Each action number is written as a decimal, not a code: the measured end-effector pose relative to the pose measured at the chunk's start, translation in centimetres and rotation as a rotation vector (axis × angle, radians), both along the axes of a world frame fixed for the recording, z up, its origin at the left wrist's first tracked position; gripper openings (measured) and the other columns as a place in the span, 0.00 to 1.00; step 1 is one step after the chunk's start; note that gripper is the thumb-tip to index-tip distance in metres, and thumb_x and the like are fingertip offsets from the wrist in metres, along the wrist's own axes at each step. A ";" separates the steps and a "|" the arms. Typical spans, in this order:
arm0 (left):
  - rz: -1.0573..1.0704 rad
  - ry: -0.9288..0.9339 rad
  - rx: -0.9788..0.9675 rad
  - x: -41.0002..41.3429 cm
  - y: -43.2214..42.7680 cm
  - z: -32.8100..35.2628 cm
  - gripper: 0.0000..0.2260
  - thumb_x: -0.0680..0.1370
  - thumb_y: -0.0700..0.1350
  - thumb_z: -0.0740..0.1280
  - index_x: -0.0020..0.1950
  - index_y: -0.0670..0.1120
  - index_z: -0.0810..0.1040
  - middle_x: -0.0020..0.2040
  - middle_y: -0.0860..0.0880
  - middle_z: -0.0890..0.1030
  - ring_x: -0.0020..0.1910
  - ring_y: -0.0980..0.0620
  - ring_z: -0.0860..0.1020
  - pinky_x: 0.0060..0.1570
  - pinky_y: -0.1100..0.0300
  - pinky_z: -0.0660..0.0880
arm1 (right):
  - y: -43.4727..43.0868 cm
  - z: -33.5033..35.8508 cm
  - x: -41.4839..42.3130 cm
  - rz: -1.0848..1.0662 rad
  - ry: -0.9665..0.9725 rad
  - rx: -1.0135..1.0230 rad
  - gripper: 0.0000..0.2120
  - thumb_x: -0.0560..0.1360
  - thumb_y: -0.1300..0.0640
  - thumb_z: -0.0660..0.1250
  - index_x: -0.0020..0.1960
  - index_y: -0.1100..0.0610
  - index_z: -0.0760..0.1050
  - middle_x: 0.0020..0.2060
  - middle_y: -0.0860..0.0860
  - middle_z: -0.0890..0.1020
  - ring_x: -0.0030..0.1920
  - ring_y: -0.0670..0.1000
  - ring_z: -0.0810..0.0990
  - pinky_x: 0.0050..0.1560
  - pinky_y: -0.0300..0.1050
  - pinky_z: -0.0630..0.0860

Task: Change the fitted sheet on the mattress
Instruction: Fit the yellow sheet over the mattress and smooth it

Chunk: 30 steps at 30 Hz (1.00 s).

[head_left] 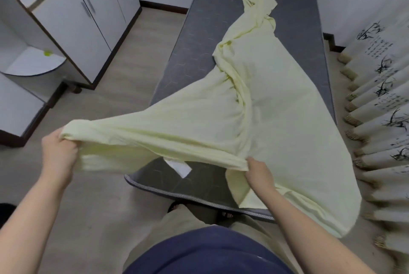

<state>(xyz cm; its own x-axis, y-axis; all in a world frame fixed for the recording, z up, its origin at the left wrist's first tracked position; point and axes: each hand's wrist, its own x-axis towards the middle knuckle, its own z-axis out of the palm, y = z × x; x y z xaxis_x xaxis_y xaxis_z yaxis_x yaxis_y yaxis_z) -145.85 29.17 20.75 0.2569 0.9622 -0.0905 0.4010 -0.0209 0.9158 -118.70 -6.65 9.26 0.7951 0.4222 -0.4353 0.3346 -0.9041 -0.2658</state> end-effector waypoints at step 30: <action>-0.565 1.126 0.197 -7.8 4.5 -13.4 0.13 0.75 0.41 0.64 0.57 0.50 0.81 0.52 0.42 0.75 0.51 0.37 0.79 0.47 0.49 0.74 | -12.7 0.2 -2.1 -0.050 0.295 -0.267 0.25 0.80 0.37 0.52 0.45 0.56 0.77 0.41 0.49 0.81 0.43 0.48 0.78 0.42 0.43 0.71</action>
<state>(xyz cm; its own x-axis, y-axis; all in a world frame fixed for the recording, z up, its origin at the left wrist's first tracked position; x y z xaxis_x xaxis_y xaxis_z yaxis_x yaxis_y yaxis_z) -153.61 33.65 7.33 0.5082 0.7665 -0.3928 0.8418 -0.5384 0.0384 -120.78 -19.38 9.41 0.6362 0.2274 -0.7373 0.2332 -0.9676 -0.0972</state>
